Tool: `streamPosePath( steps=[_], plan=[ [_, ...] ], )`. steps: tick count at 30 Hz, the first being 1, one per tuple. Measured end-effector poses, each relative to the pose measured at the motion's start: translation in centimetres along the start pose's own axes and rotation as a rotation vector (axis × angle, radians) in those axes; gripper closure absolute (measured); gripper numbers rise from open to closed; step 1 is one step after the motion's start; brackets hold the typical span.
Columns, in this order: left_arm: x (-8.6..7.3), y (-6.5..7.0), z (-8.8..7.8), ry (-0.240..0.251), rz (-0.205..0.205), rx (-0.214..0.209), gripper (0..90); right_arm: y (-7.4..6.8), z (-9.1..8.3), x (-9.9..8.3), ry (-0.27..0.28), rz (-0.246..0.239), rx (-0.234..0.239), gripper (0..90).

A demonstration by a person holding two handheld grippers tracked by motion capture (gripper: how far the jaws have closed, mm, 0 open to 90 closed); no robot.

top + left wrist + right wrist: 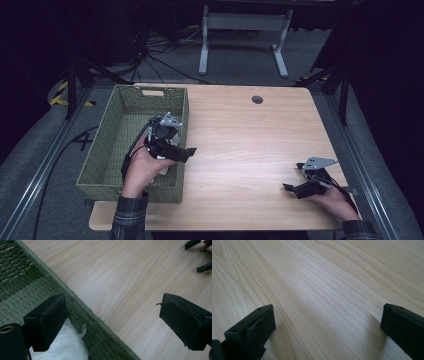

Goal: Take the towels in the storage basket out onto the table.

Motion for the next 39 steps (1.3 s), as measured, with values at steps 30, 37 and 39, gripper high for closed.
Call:
streamPosePath(
  steps=[30, 37, 39],
  plan=[
    [-5.0, -7.5, 0.0, -0.073, -0.1, 0.157, 7.7, 0.0, 0.0, 0.0, 0.001, -0.002, 0.002, 0.0],
    [-5.3, -9.0, 1.1, -0.087, -0.11, 0.165, 8.0, 0.0, 0.0, 0.0, 0.0, -0.002, 0.002, 0.0],
    [-5.5, -9.4, 1.4, -0.093, -0.128, 0.172, 8.4, 0.0, 0.0, 0.0, 0.0, -0.002, 0.002, 0.0]
  ],
)
Point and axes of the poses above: each handheld gripper's, and its own axes: z roughly forward along the jaws, x roughly out of its top, y roughly to its right, the point moved 9 cm from there along z, roughly forward along the jaws, and after that the axes turned 2 degrees about y, right-handed, at the moved point
